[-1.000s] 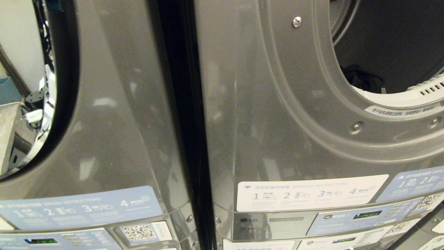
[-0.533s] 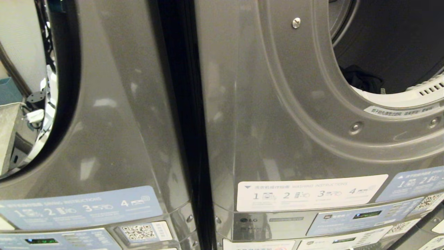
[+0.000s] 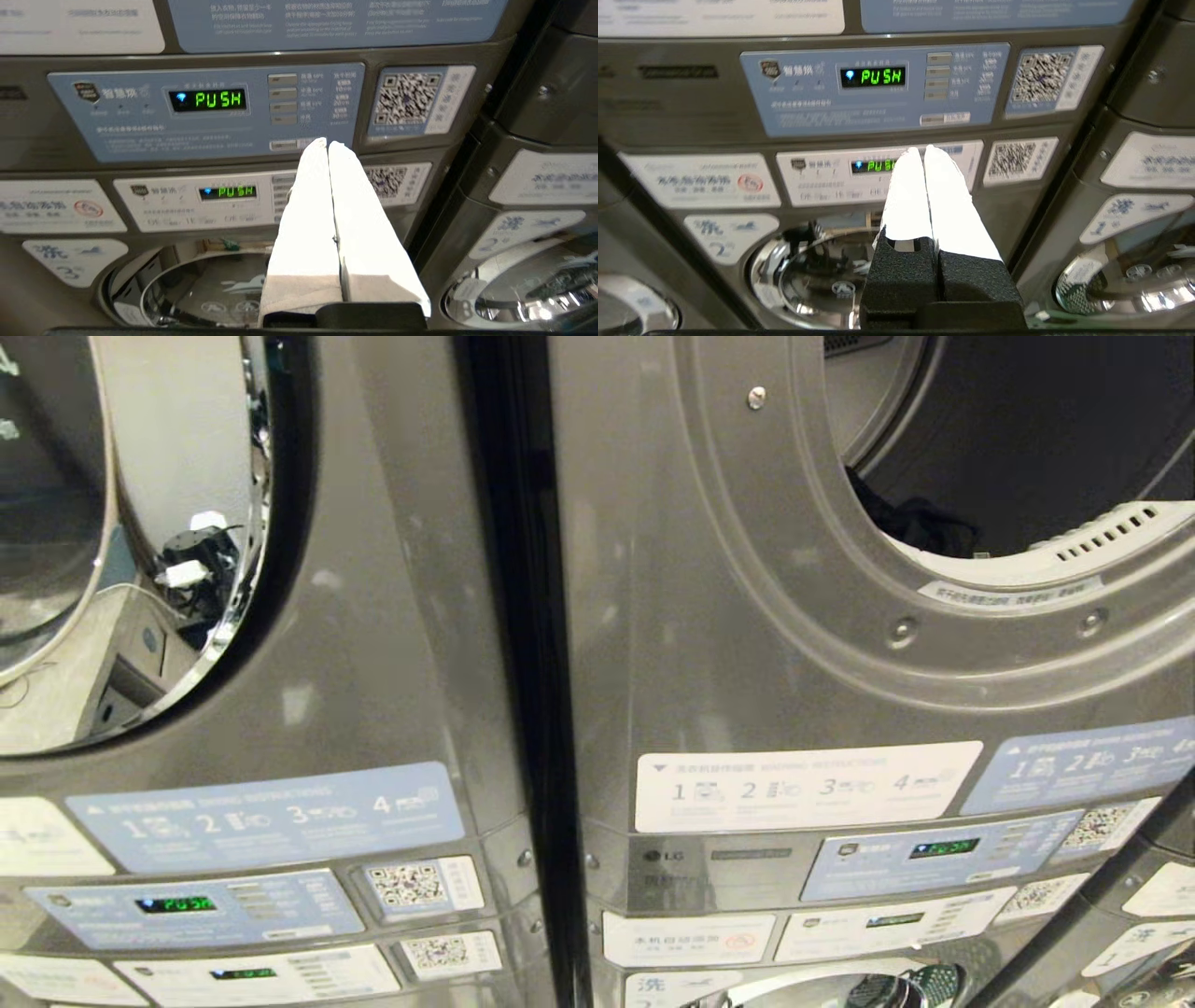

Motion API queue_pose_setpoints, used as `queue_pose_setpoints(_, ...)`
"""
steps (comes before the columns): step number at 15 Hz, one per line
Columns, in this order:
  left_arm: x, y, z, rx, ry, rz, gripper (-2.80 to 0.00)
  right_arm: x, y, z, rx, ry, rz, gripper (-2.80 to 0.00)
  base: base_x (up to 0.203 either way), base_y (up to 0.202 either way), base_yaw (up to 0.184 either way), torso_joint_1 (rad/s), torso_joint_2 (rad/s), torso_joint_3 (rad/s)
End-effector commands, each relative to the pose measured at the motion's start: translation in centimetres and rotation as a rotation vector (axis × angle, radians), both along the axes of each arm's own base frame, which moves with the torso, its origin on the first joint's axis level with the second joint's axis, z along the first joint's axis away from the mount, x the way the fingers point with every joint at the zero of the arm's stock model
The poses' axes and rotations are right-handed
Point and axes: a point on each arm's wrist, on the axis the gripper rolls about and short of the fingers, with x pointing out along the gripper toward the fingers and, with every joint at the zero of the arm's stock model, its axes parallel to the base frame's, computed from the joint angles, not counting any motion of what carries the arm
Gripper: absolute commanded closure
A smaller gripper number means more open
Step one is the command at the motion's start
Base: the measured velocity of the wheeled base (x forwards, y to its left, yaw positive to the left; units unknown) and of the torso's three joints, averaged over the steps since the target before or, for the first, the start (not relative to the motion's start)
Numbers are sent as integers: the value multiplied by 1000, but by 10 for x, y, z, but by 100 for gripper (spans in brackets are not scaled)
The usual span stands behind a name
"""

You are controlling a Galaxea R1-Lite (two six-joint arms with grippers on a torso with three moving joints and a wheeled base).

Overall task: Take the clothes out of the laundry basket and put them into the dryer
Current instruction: Close the dryer

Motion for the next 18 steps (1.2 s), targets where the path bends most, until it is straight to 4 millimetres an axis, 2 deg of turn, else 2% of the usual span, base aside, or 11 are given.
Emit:
queue_pose_setpoints(1, 0, 0, 0, 0, -1, 1, 0, 0, 0, 0, -1, 1, 0, 0, -186, 0, 3, 2, 2, -2)
queue_pose_setpoints(18, 0, 0, 0, 0, -1, 1, 0, 0, 0, 0, -1, 0, 0, 0, -195, 0, 1, 3, 2, 2)
